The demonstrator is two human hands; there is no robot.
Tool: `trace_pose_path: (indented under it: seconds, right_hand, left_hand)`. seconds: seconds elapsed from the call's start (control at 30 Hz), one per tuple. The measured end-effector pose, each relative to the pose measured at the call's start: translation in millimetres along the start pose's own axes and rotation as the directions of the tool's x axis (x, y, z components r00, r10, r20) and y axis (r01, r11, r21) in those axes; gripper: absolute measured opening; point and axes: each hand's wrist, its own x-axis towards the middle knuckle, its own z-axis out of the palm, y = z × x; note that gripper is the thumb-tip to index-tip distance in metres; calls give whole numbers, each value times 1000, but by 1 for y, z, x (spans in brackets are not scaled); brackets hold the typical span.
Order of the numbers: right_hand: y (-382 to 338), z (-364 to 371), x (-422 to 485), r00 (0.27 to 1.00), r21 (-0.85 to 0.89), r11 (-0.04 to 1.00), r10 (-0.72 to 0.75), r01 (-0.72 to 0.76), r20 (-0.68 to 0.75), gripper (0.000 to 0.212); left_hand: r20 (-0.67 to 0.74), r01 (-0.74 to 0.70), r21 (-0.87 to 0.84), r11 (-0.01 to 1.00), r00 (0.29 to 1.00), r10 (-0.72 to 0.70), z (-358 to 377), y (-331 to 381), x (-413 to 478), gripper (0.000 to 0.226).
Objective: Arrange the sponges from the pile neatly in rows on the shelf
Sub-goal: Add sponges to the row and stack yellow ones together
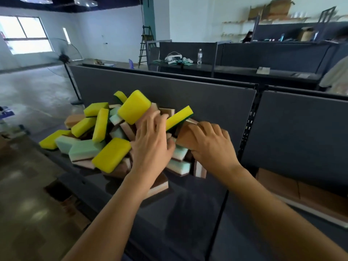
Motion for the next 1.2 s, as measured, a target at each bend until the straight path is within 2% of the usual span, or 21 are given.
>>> trace_pose_path:
  seconds: [0.07,0.1,0.2,0.3,0.43,0.53,0.6,0.77,0.87,0.93,1.07,1.2]
  right_hand:
    - [4,-12,-16,1000,22,1000,8,-9,27,59]
    - [6,-17,-24,998,28,999,13,-15,55,60]
    - [17,-31,-53,993,41,998,51,-55,104,63]
    - [32,-42,-81,987,72,990,116,-125,110,64]
    - [52,-52,-111,975,88,976,190,-200,113,69]
    - [61,-53,-124,966,95,969,215,-229,143,70]
    - [65,-53,-127,963,89,969,215,-231,164,71]
    - [75,-60,-135,961,99,966,223,-241,164,69]
    - [86,-69,-144,960,110,960,242,-258,142,71]
    - [95,-76,-154,957,108,955,262,-276,127,75]
    - [114,-94,-188,945,101,943,305,-316,115,74]
    - [131,-110,-234,916,82,917,376,-389,137,76]
  left_hand:
    - [67,-9,16,1000,998,8,13,-4,13,75]
    - [97,-17,17,1000,995,16,20,-6,17,75]
    - [137,-29,-34,999,990,34,38,-5,20,50]
    - [75,-45,-93,995,996,52,44,8,13,37]
    - [50,-145,-118,982,987,152,52,30,12,65]
    - [132,-219,-13,976,967,219,66,41,16,81]
    - [169,-212,45,976,965,202,75,45,16,88]
    - [76,-118,30,993,990,116,72,57,23,75]
    - [49,-158,-6,987,986,158,51,77,14,74]
    - [76,-223,-47,974,971,226,37,98,-4,74]
    - [230,-340,-154,928,901,369,25,139,-57,75]
    - [366,-367,-251,896,821,439,26,171,-104,78]
